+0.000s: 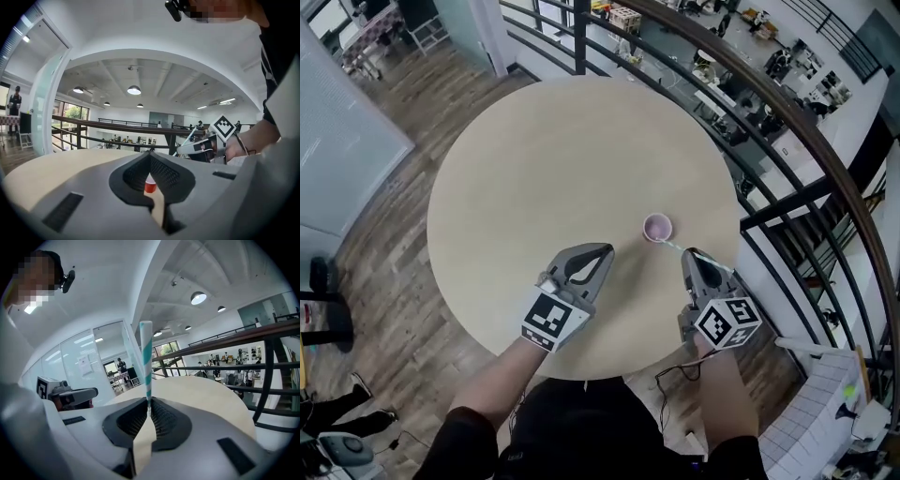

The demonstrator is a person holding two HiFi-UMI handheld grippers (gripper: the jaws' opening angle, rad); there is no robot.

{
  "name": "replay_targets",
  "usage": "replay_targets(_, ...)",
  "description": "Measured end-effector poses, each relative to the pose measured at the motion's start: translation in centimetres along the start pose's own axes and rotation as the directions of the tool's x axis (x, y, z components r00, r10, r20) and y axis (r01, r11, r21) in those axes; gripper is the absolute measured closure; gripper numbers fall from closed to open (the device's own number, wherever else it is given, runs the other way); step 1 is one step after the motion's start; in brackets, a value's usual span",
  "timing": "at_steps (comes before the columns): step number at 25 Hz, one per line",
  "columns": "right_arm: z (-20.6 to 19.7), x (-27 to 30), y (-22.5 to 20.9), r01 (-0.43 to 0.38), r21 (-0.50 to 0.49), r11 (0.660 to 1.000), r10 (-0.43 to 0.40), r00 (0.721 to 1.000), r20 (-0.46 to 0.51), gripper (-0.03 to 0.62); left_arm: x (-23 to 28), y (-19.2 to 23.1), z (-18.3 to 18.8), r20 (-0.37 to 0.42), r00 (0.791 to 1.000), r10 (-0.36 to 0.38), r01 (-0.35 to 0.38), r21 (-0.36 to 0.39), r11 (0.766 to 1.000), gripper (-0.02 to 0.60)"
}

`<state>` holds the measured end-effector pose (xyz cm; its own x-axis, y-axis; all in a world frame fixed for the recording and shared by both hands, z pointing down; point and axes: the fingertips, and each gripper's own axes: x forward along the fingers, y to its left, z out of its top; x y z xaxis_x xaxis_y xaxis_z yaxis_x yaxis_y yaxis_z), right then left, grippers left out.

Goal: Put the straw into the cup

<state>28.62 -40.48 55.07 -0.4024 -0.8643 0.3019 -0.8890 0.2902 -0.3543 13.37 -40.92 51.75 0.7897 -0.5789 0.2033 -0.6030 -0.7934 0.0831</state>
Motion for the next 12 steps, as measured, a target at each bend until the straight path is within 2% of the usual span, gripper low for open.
replay_targets(5, -2.9, 2.7, -2.6, 0.022, -0.010, 1.000, -0.022, 0.997, -0.079, 0.557, 2.2, 0.5, -2.0, -0.022, 1.000, -0.004, 0.003, -0.019, 1.000, 0.577)
replay_targets(12, -5.0, 5.3, -4.9, 0.041, 0.031, 0.999, -0.037, 0.990, -0.136, 0.556, 4.1, 1.1, -3.9, -0.048, 0.999, 0.005, -0.008, -0.050, 0.999, 0.577)
